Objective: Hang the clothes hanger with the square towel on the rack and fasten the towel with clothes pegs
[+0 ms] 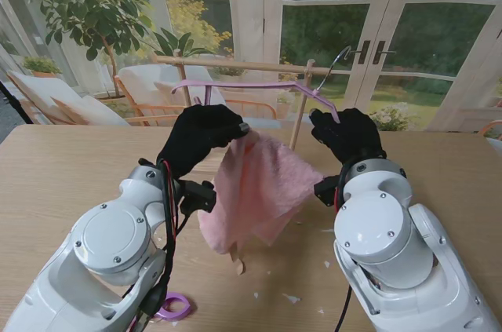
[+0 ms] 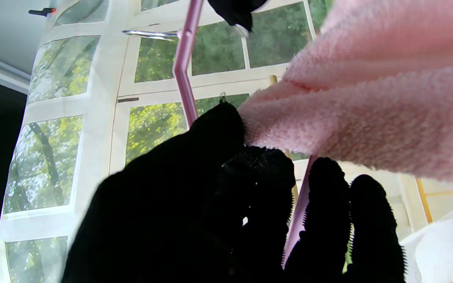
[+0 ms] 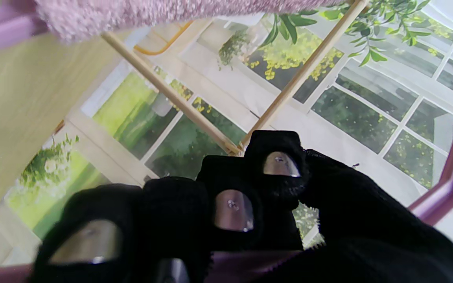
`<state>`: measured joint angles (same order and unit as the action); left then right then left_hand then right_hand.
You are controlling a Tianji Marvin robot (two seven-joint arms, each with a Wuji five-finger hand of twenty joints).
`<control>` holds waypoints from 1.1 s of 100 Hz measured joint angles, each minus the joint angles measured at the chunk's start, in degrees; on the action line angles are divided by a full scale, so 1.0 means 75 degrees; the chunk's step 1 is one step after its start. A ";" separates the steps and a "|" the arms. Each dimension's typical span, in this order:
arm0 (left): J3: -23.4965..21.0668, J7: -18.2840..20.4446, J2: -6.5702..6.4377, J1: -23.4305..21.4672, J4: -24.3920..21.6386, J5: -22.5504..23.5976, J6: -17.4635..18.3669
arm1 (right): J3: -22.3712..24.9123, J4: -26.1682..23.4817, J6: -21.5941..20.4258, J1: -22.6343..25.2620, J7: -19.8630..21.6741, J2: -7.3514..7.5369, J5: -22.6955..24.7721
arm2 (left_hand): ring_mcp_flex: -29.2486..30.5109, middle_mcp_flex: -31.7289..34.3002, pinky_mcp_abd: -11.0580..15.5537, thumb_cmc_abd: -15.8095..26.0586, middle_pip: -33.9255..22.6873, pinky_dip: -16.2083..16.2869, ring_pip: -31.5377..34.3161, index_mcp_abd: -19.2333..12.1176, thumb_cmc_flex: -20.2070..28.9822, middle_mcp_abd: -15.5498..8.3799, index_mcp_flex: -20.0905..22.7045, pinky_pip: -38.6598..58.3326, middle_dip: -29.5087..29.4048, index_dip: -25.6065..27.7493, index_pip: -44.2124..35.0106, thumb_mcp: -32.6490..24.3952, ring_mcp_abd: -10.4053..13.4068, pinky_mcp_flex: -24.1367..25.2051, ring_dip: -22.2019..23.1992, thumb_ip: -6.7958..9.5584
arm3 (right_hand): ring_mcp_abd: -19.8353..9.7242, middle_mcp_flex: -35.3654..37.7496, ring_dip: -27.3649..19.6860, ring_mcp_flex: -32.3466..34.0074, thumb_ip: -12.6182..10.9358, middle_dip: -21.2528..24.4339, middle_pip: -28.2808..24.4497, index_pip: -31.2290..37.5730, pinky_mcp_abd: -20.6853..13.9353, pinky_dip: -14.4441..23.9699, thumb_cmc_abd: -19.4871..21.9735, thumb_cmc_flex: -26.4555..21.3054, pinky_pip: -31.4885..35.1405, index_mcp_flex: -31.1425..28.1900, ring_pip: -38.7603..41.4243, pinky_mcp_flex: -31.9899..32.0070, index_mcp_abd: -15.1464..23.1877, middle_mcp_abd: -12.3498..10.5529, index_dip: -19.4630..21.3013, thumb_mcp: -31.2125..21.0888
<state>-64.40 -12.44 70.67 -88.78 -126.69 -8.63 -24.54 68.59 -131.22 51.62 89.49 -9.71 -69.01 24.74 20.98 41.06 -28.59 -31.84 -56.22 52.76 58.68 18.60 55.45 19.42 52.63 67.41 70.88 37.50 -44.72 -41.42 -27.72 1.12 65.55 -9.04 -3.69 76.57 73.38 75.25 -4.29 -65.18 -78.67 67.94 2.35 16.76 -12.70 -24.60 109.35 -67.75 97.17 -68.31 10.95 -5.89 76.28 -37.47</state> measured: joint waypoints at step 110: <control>0.0059 0.1160 -0.0281 0.0446 0.1034 0.2362 -0.0833 | 0.0364 -0.0428 -0.0170 0.0078 -0.0654 -0.0419 -0.1497 | -0.0280 -0.0855 0.0079 -0.0329 -0.0293 0.0038 -0.0203 -0.0195 -0.0403 -0.0437 -0.1479 0.0256 0.0107 0.0088 -0.1457 -0.0058 0.0678 0.0024 -0.0082 0.0000 | 0.0001 0.0000 0.0000 0.0000 0.0000 0.0005 -0.0019 0.0000 0.0000 0.0000 -0.0015 -0.0042 0.0003 0.0000 0.0036 0.0000 -0.0029 0.0009 0.0000 0.0013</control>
<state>-63.97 -3.73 68.56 -85.44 -118.94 9.08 -30.79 71.32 -134.43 50.34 90.07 -14.62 -72.15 13.51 18.88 34.64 -28.00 -34.31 -58.41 53.05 57.16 17.14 52.43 16.14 41.54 69.33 71.68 38.16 -55.65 -41.85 -22.64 1.30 64.94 -9.04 -3.68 76.57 73.38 75.25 -4.29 -65.15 -78.81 67.94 2.35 16.76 -12.81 -24.92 109.37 -67.75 97.43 -68.31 10.73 -5.82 76.28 -37.37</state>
